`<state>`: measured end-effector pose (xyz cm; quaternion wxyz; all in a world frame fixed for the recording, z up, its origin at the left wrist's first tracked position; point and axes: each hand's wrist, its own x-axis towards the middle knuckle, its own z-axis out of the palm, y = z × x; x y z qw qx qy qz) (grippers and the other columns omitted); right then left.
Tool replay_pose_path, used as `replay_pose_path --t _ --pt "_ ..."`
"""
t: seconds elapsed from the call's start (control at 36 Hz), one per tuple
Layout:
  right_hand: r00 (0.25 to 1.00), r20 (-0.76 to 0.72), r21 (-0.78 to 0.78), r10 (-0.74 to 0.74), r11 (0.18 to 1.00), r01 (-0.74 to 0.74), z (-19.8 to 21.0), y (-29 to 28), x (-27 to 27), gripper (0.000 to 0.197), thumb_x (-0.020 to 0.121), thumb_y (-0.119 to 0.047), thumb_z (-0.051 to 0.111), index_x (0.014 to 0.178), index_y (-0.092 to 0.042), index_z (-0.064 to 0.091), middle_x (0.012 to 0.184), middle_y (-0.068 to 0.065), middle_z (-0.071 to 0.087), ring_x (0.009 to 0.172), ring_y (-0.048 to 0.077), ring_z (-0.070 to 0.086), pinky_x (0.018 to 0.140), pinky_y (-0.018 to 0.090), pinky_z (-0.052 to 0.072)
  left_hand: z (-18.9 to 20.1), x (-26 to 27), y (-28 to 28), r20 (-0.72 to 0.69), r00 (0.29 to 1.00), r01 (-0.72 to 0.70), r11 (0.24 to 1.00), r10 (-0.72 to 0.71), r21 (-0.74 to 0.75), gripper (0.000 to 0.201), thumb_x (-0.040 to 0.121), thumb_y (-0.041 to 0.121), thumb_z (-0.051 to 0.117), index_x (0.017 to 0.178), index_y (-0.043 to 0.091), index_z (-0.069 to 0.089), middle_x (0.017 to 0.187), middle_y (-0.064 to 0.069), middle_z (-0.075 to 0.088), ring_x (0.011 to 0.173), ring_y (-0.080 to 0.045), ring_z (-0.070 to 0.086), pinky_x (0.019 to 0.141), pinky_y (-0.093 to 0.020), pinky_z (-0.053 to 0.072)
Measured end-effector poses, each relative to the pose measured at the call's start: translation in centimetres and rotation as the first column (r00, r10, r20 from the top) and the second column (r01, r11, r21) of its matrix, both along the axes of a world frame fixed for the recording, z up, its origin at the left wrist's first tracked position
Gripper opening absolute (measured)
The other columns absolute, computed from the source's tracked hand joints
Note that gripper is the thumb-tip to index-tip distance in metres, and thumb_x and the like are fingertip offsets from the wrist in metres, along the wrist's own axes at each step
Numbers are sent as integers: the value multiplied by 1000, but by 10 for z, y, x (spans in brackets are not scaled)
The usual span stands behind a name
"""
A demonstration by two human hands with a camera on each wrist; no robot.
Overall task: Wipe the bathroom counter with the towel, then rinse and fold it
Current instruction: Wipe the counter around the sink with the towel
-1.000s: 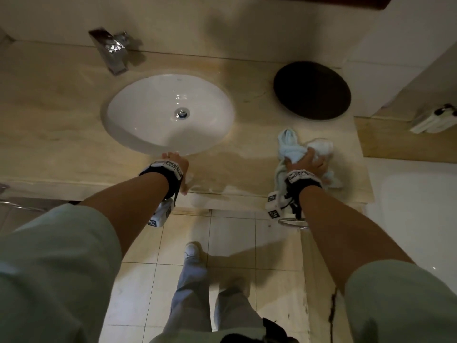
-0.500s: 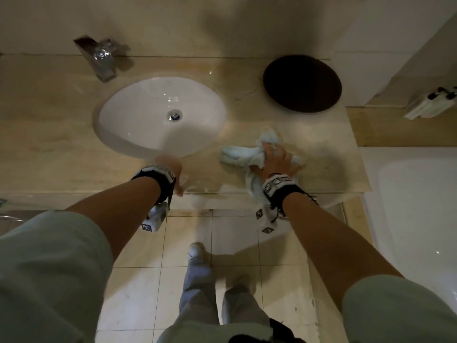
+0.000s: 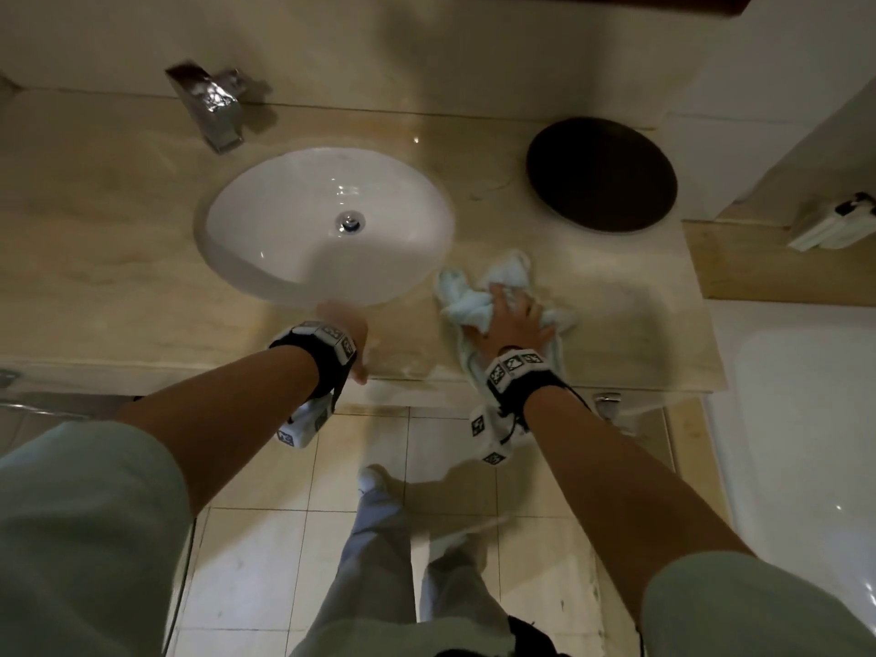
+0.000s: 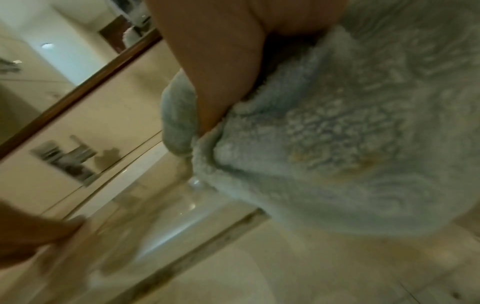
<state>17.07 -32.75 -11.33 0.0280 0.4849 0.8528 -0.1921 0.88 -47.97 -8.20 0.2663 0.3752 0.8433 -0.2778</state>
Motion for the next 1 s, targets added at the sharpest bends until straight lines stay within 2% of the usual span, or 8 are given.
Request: replay_pose_path --t 0.06,0.11,0.19,0.22,0.36,0.58,0.72,1.0 --pt "997 30 6 75 997 -76 1 -8 -17 83 76 -60 62 146 -41 22 154 1 18 139 29 19 110 59 17 -4 -4 2 25 999 -22 1000 22 -7 112 62 69 70 139 -4 35 146 -28 31 135 -45 26 114 -52 24" --pt "997 43 -7 65 998 -65 2 -7 -26 83 76 -57 64 146 -42 22 154 0 17 139 29 19 109 59 17 -10 -13 6 87 995 -44 999 42 24 109 56 78 66 130 0 47 136 -25 45 128 -44 37 108 -52 33" --pt "999 22 -64 38 997 -36 2 -1 -29 80 77 -54 67 144 -45 23 155 -2 14 141 27 16 110 60 14 -1 -19 21 191 982 -21 998 9 63 83 59 81 60 88 3 61 80 -8 61 86 -29 60 92 -43 50" --pt "999 11 -96 39 995 -38 0 2 -27 80 78 -53 66 144 -45 22 156 -3 13 143 26 14 111 60 12 6 -15 27 222 975 -19 997 1 78 76 64 78 59 80 4 59 76 -7 60 81 -28 60 89 -41 52" --pt "997 26 -36 69 997 -68 -6 7 -24 82 77 -60 61 145 -44 18 157 -5 12 145 20 9 114 60 6 22 -23 51 274 959 4 969 -74 246 64 89 50 56 129 0 48 134 -15 50 122 -31 50 100 -36 39" --pt "997 48 -80 57 995 -53 0 41 -50 85 78 -58 64 147 -43 16 158 -4 8 146 23 7 114 57 5 24 -48 76 314 946 -42 938 -73 345 36 96 32 51 118 4 53 134 -16 53 121 -30 52 90 -34 42" --pt "990 95 -51 105 994 -100 2 74 -77 87 78 -60 63 147 -43 14 158 -2 9 144 25 13 114 56 11 16 -70 89 338 941 -128 914 -10 384 54 97 34 49 142 8 37 148 -11 37 134 -28 38 110 -35 31" --pt "976 76 -48 204 978 -201 5 128 -125 91 73 -66 64 147 -43 17 155 0 12 143 28 15 113 56 11 4 -106 131 367 926 -270 836 89 478 38 95 28 52 131 14 51 142 -12 42 131 -29 40 108 -34 31"
